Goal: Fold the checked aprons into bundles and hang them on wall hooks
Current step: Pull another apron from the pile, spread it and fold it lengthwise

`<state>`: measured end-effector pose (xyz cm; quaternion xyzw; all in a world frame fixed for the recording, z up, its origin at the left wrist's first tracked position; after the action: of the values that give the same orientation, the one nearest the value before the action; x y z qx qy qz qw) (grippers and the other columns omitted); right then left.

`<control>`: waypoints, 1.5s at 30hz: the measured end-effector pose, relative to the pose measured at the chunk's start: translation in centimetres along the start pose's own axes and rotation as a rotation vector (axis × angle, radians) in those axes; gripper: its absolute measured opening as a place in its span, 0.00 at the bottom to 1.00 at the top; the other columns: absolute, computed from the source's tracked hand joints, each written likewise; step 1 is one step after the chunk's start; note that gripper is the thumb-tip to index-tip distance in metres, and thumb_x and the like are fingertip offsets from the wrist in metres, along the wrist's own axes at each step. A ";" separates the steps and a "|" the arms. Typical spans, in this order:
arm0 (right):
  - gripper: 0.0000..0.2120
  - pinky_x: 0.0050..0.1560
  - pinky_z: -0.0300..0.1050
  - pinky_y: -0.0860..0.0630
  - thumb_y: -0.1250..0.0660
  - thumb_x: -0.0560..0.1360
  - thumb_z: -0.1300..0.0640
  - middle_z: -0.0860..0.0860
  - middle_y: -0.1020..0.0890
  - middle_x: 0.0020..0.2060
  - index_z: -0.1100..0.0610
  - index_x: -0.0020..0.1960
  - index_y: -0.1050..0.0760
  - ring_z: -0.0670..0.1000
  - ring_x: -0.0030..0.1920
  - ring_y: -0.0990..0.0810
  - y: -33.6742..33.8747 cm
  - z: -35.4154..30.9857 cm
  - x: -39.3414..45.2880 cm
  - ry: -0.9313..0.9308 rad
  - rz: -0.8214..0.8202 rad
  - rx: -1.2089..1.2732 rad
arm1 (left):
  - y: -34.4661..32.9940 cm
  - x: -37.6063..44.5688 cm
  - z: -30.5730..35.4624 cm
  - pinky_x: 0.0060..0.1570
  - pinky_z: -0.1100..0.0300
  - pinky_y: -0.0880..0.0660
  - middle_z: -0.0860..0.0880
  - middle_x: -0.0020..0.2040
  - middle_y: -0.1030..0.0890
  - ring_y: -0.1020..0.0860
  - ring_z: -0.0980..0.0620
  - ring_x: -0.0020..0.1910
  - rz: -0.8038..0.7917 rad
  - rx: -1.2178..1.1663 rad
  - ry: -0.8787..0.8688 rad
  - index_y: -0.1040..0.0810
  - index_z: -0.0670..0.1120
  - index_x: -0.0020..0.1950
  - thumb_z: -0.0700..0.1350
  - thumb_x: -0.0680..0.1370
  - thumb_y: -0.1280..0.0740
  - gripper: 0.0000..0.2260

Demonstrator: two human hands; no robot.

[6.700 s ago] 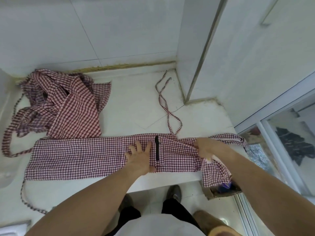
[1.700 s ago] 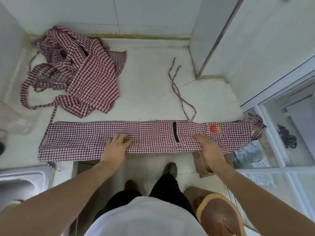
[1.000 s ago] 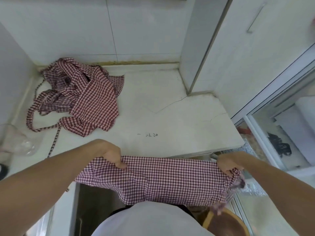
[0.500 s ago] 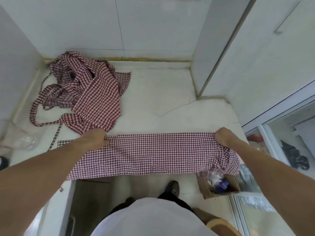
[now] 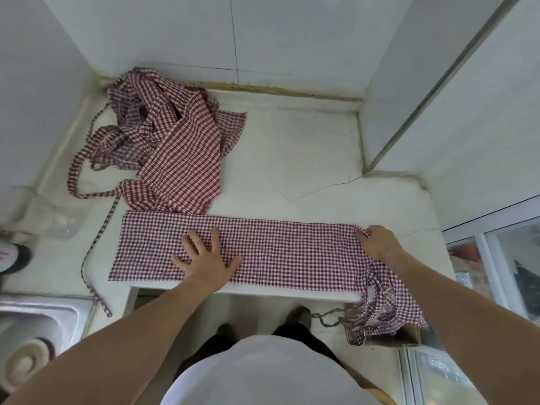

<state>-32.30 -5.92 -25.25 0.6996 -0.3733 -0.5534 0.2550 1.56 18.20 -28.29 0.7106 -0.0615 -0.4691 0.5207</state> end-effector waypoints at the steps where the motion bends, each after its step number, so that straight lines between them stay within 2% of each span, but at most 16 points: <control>1: 0.22 0.52 0.46 0.29 0.41 0.82 0.46 0.61 0.20 0.56 0.65 0.58 0.24 0.60 0.56 0.22 -0.2 -0.6 0.0 0.019 0.002 0.002 | 0.0 0.2 -0.7 0.70 0.28 0.54 0.35 0.78 0.66 0.63 0.31 0.77 -0.010 0.018 0.025 0.68 0.51 0.79 0.75 0.74 0.56 0.44; 6: 0.17 0.47 0.49 0.24 0.30 0.77 0.50 0.61 0.18 0.48 0.65 0.52 0.23 0.56 0.44 0.22 -1.3 -3.4 -0.9 0.085 0.145 0.089 | 3.8 0.8 -1.6 0.73 0.31 0.49 0.34 0.78 0.54 0.53 0.30 0.77 0.016 -0.041 0.200 0.52 0.45 0.79 0.63 0.76 0.38 0.40; 8: 0.15 0.50 0.49 0.25 0.31 0.77 0.50 0.59 0.18 0.50 0.62 0.54 0.24 0.56 0.48 0.22 -2.0 -3.9 -1.2 0.071 0.153 0.115 | 5.7 -0.1 2.3 0.72 0.37 0.41 0.36 0.75 0.43 0.44 0.35 0.75 0.177 0.020 0.011 0.45 0.44 0.76 0.55 0.75 0.35 0.35; 10: 0.14 0.50 0.48 0.26 0.30 0.77 0.49 0.57 0.19 0.50 0.60 0.53 0.24 0.56 0.49 0.22 -2.7 -4.3 -1.3 0.084 0.145 0.141 | 5.7 -1.7 7.3 0.70 0.40 0.36 0.39 0.74 0.40 0.39 0.39 0.72 0.225 -0.027 -0.196 0.44 0.44 0.76 0.54 0.76 0.37 0.32; 14: 0.11 0.45 0.43 0.30 0.30 0.76 0.48 0.52 0.21 0.45 0.55 0.48 0.27 0.52 0.46 0.24 -3.2 -5.1 -1.5 0.158 0.108 0.150 | 1.3 -3.1 13.6 0.69 0.27 0.46 0.38 0.79 0.58 0.54 0.32 0.77 -0.054 -0.085 -0.225 0.60 0.50 0.80 0.69 0.75 0.38 0.46; 17: 0.14 0.48 0.42 0.30 0.29 0.76 0.47 0.53 0.20 0.49 0.56 0.53 0.23 0.53 0.51 0.22 -2.5 -3.7 -1.2 0.216 0.045 0.141 | -0.7 -2.7 14.7 0.67 0.22 0.55 0.36 0.76 0.70 0.66 0.29 0.75 -0.141 -0.016 -0.164 0.70 0.51 0.78 0.74 0.70 0.38 0.54; 21: 0.18 0.59 0.50 0.25 0.31 0.77 0.45 0.53 0.19 0.53 0.59 0.57 0.20 0.55 0.55 0.21 -1.4 0.7 -1.7 0.219 -0.263 0.027 | -0.5 -2.1 14.4 0.67 0.22 0.55 0.35 0.76 0.72 0.68 0.29 0.74 -0.160 -0.009 -0.144 0.71 0.51 0.77 0.75 0.69 0.37 0.56; 23: 0.14 0.62 0.52 0.26 0.32 0.77 0.47 0.51 0.17 0.51 0.57 0.55 0.19 0.54 0.54 0.20 -0.9 4.1 -2.4 0.172 -0.477 0.074 | -0.3 -1.8 14.6 0.67 0.23 0.54 0.35 0.76 0.71 0.67 0.29 0.75 -0.172 -0.002 -0.143 0.70 0.51 0.78 0.75 0.68 0.36 0.57; 26: 0.03 0.58 0.51 0.22 0.34 0.75 0.55 0.49 0.16 0.47 0.49 0.46 0.21 0.52 0.51 0.19 0.5 8.2 -2.5 0.127 -0.592 -0.060 | -0.1 -1.6 15.1 0.67 0.22 0.50 0.35 0.76 0.70 0.66 0.28 0.75 -0.198 0.000 -0.134 0.69 0.50 0.78 0.73 0.69 0.34 0.57; 28: 0.07 0.50 0.46 0.19 0.36 0.74 0.60 0.49 0.18 0.45 0.50 0.45 0.23 0.51 0.48 0.18 1.8 9.5 -1.8 0.108 -0.565 -0.161 | 0.0 -1.5 15.3 0.67 0.23 0.47 0.34 0.76 0.70 0.66 0.28 0.75 -0.209 0.007 -0.120 0.69 0.49 0.78 0.72 0.69 0.33 0.58; 32: 0.08 0.36 0.41 0.21 0.36 0.75 0.66 0.54 0.17 0.40 0.56 0.41 0.22 0.51 0.39 0.18 7.4 12.6 0.6 0.055 -0.300 -0.179 | 0.0 -0.6 15.6 0.69 0.25 0.50 0.31 0.75 0.69 0.66 0.25 0.74 -0.222 0.054 -0.092 0.70 0.47 0.78 0.73 0.68 0.33 0.59; 35: 0.07 0.45 0.53 0.17 0.35 0.73 0.72 0.61 0.15 0.39 0.65 0.46 0.19 0.57 0.37 0.17 11.7 17.6 2.4 -0.115 -0.165 0.098 | 0.1 0.3 15.3 0.70 0.26 0.51 0.30 0.75 0.68 0.65 0.25 0.74 -0.224 0.070 -0.061 0.70 0.47 0.78 0.74 0.67 0.33 0.60; 38: 0.09 0.36 0.48 0.18 0.38 0.70 0.74 0.66 0.18 0.44 0.72 0.50 0.25 0.58 0.37 0.18 13.9 21.1 1.6 -0.269 -0.226 0.554 | 0.4 0.6 15.2 0.71 0.27 0.50 0.31 0.75 0.69 0.65 0.25 0.74 -0.223 0.068 -0.047 0.70 0.47 0.78 0.73 0.67 0.32 0.60; 41: 0.12 0.38 0.58 0.16 0.38 0.67 0.71 0.64 0.23 0.51 0.64 0.51 0.29 0.62 0.48 0.20 14.9 23.0 0.2 -0.331 -0.330 1.066 | 0.4 0.5 15.4 0.72 0.28 0.49 0.31 0.75 0.69 0.65 0.26 0.74 -0.218 0.079 -0.025 0.69 0.47 0.78 0.72 0.68 0.32 0.59; 43: 0.10 0.45 0.65 0.18 0.31 0.66 0.68 0.59 0.22 0.48 0.61 0.44 0.28 0.61 0.53 0.22 15.2 23.3 0.0 -0.236 -0.372 1.343 | 0.6 0.4 15.6 0.73 0.30 0.50 0.30 0.75 0.68 0.64 0.25 0.74 -0.216 0.100 -0.005 0.70 0.47 0.78 0.72 0.69 0.33 0.58; 45: 0.14 0.52 0.62 0.20 0.23 0.61 0.61 0.52 0.20 0.42 0.57 0.42 0.26 0.54 0.51 0.21 15.6 22.5 0.1 0.000 -0.382 1.608 | 0.9 0.3 15.9 0.74 0.32 0.51 0.29 0.75 0.67 0.62 0.24 0.74 -0.213 0.121 0.016 0.70 0.46 0.78 0.72 0.70 0.34 0.57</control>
<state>-57.74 -13.94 -19.11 0.7199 -0.5301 -0.1511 -0.4218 -9.53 6.84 -28.01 0.7468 -0.0097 -0.5116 0.4248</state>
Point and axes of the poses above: each hand's wrist, its own x-axis towards the middle knuckle, its own y-axis out of the back of the hand, z = x × y, the point moved 7 cm from there along x, towards the middle knuckle
